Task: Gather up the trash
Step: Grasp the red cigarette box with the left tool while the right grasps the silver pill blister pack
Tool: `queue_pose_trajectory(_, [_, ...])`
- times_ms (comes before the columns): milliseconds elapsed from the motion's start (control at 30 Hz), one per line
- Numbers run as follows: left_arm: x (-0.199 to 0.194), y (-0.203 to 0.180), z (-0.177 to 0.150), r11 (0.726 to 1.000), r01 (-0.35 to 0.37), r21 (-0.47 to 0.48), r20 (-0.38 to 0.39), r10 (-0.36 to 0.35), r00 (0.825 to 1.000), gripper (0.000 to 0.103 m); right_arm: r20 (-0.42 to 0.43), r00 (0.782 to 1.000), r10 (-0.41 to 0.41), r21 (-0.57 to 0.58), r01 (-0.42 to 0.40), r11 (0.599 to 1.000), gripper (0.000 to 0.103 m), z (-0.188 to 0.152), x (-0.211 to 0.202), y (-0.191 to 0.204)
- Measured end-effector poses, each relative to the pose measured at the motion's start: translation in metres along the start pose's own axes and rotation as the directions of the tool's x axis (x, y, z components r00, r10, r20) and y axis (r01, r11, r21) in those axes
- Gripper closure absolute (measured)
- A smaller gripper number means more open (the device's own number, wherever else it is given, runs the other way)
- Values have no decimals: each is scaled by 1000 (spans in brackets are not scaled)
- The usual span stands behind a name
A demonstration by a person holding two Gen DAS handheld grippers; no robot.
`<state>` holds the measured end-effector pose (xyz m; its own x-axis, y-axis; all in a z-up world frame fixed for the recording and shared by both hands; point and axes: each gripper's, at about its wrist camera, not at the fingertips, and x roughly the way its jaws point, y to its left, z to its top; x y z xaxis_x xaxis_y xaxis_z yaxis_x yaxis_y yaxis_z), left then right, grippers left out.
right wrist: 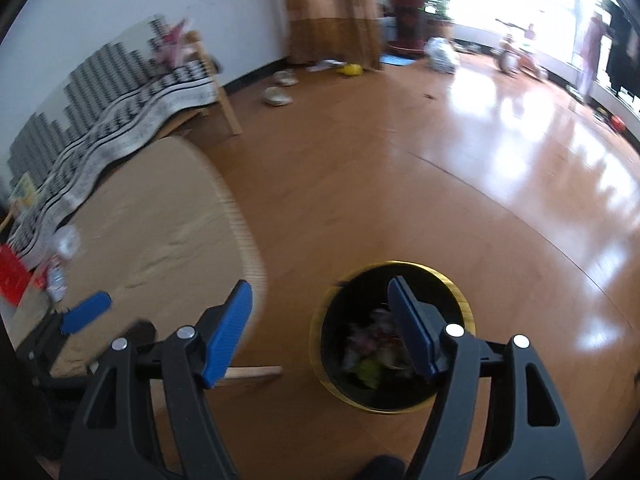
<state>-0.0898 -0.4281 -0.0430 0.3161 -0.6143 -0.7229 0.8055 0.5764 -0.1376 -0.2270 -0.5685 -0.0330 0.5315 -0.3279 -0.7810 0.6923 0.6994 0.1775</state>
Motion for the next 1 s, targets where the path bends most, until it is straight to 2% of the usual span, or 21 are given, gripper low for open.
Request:
queue_pose_trajectory(100, [-23, 63, 0, 991, -108, -75, 22, 110, 994, 17, -3, 998, 71, -62, -71, 996, 34, 5, 7, 54])
queue_pose_trajectory(167, [-38, 108, -3, 974, -177, -138, 22, 182, 983, 17, -14, 993, 121, -109, -122, 987, 34, 6, 13, 95])
queue_pose_trajectory(300, [-69, 192, -15, 916, -319, -243, 3, 330, 944, 17, -45, 979, 201, -211, -206, 956, 35, 3, 27, 175])
queue_pose_trajectory(400, [-92, 261, -23, 853, -420, -311, -10, 439, 898, 16, -76, 968, 238, -269, -250, 930, 34, -5, 36, 227])
queue_pose_trajectory(467, [-97, 299, -21, 825, -459, -329, -19, 480, 877, 14, -100, 959, 265, -296, -283, 912, 34, -13, 42, 255])
queue_pose_trajectory(533, [-97, 335, -21, 809, -476, -345, -36, 495, 868, 14, -120, 951, 284, -324, -307, 895, 34, -17, 47, 277])
queue_pose_trajectory(567, [-96, 348, -21, 810, -468, -353, -43, 485, 873, 13, -130, 948, 291, -333, -318, 887, 35, -20, 50, 286])
queue_pose_trajectory(633, [-89, 375, -19, 830, -418, -369, -52, 430, 901, 13, -157, 940, 303, -355, -340, 871, 34, -26, 57, 305])
queue_pose_trajectory(667, [-86, 383, -17, 834, -409, -369, -46, 424, 905, 13, -166, 937, 306, -365, -347, 864, 34, -29, 60, 312])
queue_pose_trajectory(800, [-58, 392, -10, 853, -409, -324, -61, 413, 909, 12, -204, 925, 321, -396, -378, 837, 34, -38, 73, 336])
queue_pose_trajectory(900, [-43, 388, -10, 857, -430, -283, -73, 428, 901, 12, -220, 912, 346, -403, -408, 819, 35, -41, 79, 348])
queue_pose_trajectory(1000, [-36, 390, -2, 874, -413, -257, -50, 415, 908, 12, -235, 900, 367, -412, -434, 801, 35, -43, 85, 363])
